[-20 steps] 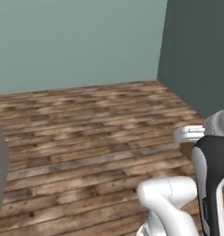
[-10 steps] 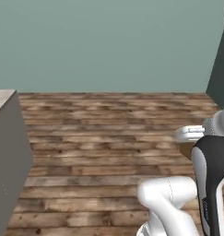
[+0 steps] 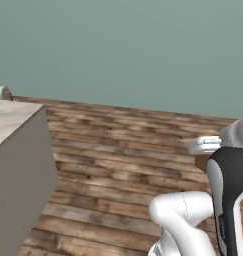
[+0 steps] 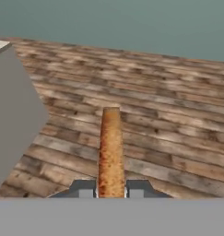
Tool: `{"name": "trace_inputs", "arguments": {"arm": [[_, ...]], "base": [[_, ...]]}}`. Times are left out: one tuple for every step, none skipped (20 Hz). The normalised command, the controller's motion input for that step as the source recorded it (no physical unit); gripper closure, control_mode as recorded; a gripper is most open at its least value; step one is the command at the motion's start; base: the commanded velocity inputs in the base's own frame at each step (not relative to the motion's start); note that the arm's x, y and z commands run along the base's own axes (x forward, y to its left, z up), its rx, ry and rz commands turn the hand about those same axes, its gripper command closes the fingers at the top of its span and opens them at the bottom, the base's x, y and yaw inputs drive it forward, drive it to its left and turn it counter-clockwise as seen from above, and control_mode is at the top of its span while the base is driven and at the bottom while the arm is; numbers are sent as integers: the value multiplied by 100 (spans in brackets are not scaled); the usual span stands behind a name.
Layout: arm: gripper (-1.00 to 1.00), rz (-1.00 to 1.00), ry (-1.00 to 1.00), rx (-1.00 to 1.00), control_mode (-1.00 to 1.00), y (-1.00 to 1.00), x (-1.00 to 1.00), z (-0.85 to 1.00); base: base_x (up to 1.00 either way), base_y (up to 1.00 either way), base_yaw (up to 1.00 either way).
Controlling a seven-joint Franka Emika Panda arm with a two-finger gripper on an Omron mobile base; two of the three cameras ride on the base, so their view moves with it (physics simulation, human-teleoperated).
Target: Start the toaster. Once the lever pops up, take the bread to the plate on the dining counter.
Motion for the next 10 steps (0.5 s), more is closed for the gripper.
{"name": "trace_inputs", "arguments": {"arm": [[100, 0, 0, 0, 100, 0, 0, 0], [100, 0, 0, 0, 100, 0, 0, 0], [100, 0, 0, 0, 100, 0, 0, 0], [100, 0, 0, 0, 100, 0, 0, 0], [100, 0, 0, 0, 100, 0, 0, 0], [100, 0, 0, 0, 100, 0, 0, 0], [100, 0, 0, 0, 100, 0, 0, 0], [100, 0, 0, 0, 100, 0, 0, 0], [100, 0, 0, 0, 100, 0, 0, 0], [100, 0, 0, 0, 100, 0, 0, 0]], "base": [[100, -64, 40], [100, -74, 37], [100, -84, 31], [100, -85, 25], [100, -83, 19], [100, -85, 15], [100, -86, 13], [100, -85, 13], [100, -84, 11], [100, -81, 6]]}}
